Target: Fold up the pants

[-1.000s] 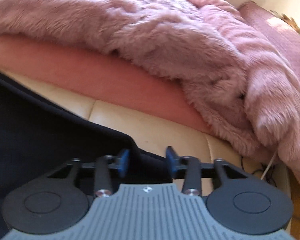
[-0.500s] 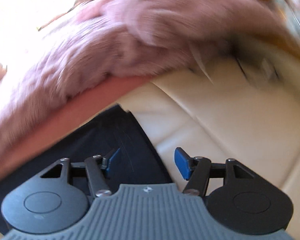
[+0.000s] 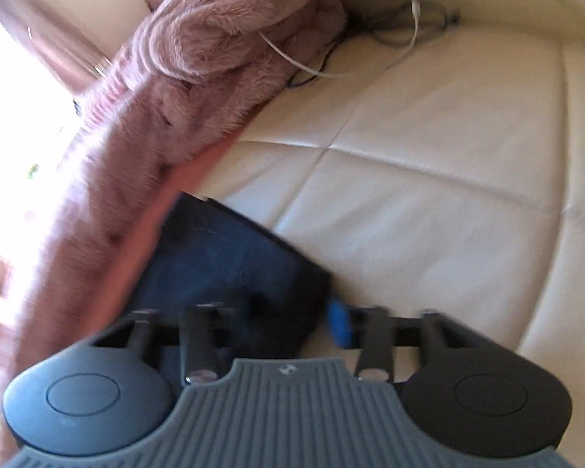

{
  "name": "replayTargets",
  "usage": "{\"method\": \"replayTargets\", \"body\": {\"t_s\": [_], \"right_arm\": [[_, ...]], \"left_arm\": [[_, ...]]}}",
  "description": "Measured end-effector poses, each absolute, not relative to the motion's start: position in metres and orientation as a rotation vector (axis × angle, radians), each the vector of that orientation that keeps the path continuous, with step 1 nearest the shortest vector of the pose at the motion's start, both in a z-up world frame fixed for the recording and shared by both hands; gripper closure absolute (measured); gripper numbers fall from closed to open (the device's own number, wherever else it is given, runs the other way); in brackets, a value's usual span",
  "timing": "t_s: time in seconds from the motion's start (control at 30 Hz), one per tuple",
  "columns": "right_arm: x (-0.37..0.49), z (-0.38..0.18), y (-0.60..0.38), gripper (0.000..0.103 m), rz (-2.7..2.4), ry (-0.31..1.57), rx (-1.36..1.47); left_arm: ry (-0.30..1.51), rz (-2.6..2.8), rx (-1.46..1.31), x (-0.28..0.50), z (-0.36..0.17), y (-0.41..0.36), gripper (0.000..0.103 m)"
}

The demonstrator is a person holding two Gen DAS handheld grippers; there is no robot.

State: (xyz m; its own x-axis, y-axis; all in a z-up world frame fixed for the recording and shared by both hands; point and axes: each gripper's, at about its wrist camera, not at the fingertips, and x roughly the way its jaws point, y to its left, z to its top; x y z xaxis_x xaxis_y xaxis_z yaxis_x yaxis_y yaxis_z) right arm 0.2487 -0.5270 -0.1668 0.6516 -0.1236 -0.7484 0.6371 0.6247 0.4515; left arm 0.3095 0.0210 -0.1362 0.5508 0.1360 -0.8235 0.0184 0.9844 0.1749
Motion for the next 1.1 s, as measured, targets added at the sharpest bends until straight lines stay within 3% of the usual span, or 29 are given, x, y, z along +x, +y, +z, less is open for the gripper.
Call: {"method": "replayTargets", "body": {"t_s": [0.13, 0.6, 0.67, 0.73, 0.8, 0.93, 1.1], "right_arm": [[0.246, -0.163, -0.523, 0.099, -0.517, 0.73, 0.695], [0.208, -0.135, -0.614, 0.098, -0.699, 0.821, 0.413], [0.21, -0.132, -0.615, 0.092, -0.675, 0.835, 0.377], [0.211, -0.122, -0.608, 0.071, -0.66, 0.822, 0.326], [0.207, -0.108, -0.592, 0.051, -0.629, 0.784, 0.277], [0.199, -0.083, -0.548, 0.05, -0.543, 0.744, 0.167], [0.184, -0.072, -0.47, 0.049, -0.301, 0.742, 0.175]], "left_arm": [[1.011, 0.075, 0.149, 0.303, -0.136, 0.012, 0.103], [1.077, -0.162, -0.05, 0.216, -0.129, -0.047, 0.103], [1.062, -0.172, -0.068, 0.212, -0.123, -0.044, 0.096], [1.019, -0.196, -0.112, 0.202, -0.107, -0.032, 0.075], [0.959, -0.179, -0.104, 0.191, -0.09, -0.021, 0.068], [0.875, -0.12, -0.02, 0.165, -0.067, 0.004, 0.053], [0.891, -0.11, 0.183, 0.138, -0.076, 0.024, 0.045]]}}
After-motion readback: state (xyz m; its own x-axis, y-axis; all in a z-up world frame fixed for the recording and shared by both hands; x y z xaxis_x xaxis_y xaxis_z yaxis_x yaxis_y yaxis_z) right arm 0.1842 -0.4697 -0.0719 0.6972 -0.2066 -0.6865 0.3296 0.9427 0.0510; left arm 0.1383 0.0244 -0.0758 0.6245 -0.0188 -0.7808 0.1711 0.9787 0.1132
